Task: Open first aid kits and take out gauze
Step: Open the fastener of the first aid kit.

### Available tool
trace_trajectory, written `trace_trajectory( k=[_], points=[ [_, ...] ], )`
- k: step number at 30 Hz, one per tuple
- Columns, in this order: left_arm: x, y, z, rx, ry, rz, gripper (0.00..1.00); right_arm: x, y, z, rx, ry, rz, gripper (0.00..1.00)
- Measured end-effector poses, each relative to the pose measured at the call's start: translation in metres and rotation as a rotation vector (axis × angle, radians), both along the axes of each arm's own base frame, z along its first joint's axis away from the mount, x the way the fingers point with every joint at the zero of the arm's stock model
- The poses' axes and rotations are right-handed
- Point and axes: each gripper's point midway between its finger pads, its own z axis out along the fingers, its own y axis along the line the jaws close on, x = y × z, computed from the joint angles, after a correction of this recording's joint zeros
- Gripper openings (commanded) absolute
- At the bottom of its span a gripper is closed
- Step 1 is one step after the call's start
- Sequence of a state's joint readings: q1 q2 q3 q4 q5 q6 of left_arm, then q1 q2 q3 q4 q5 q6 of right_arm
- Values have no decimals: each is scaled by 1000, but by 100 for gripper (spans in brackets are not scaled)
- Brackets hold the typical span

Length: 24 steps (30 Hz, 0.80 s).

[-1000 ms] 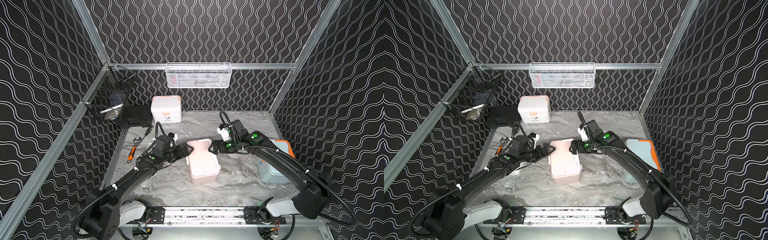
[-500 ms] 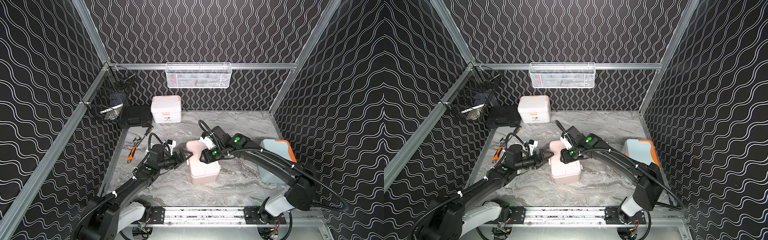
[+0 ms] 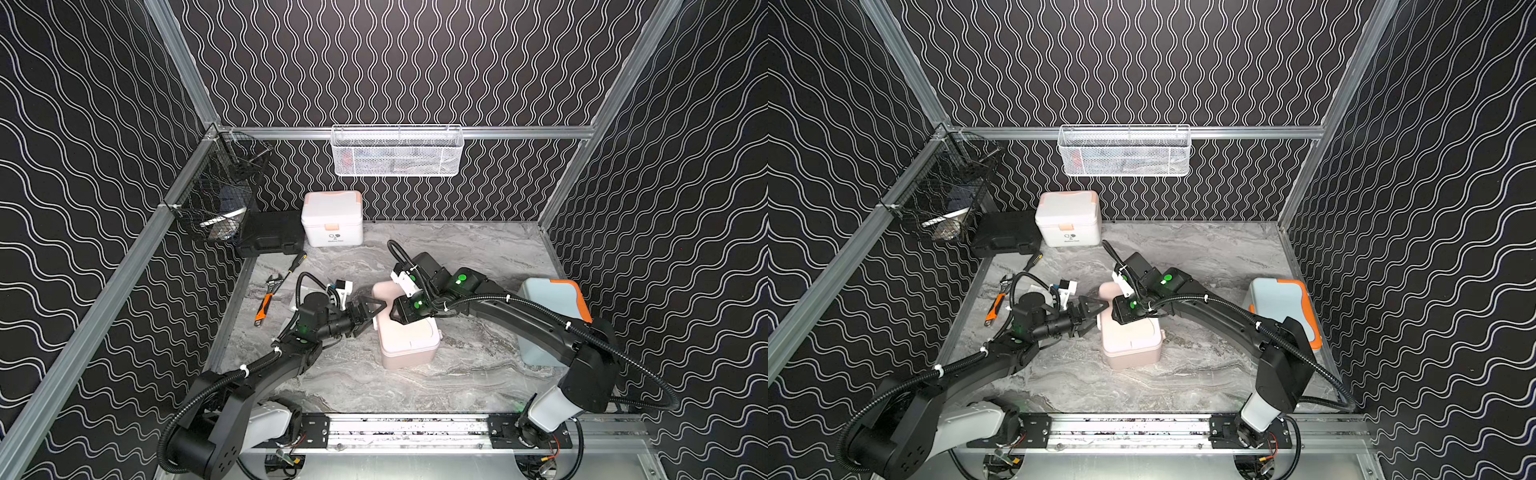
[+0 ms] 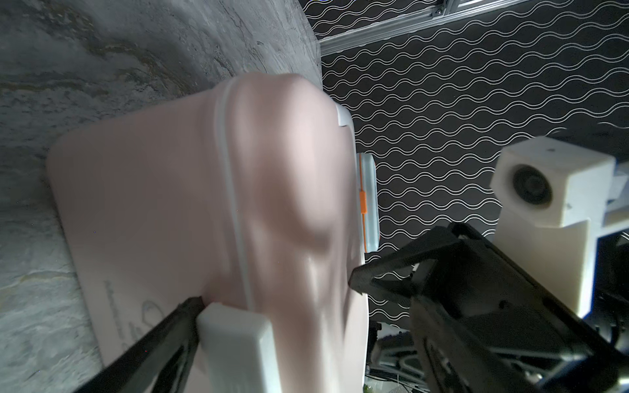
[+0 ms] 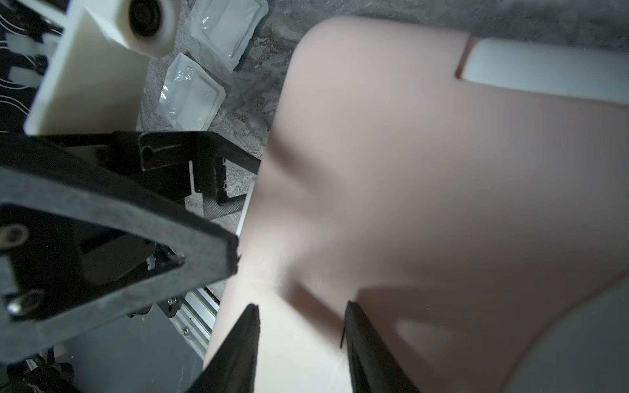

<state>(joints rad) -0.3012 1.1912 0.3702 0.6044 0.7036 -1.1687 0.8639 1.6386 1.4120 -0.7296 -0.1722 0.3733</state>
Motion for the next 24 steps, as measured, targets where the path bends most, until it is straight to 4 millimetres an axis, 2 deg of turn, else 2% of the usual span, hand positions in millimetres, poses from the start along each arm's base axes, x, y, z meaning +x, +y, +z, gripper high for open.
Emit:
trace_trajectory(
  k=[6,16,24],
  points=[
    [-3,1,-1,-41,19,15,94,5,0,-7,-11,-12,-18,44],
    [-13,9,5,-49,59,35,94,16,3,-8,-1,-63,-39,44],
    [-19,24,53,-48,-94,46,95,22,1,-8,-11,-87,-56,44]
  ],
)
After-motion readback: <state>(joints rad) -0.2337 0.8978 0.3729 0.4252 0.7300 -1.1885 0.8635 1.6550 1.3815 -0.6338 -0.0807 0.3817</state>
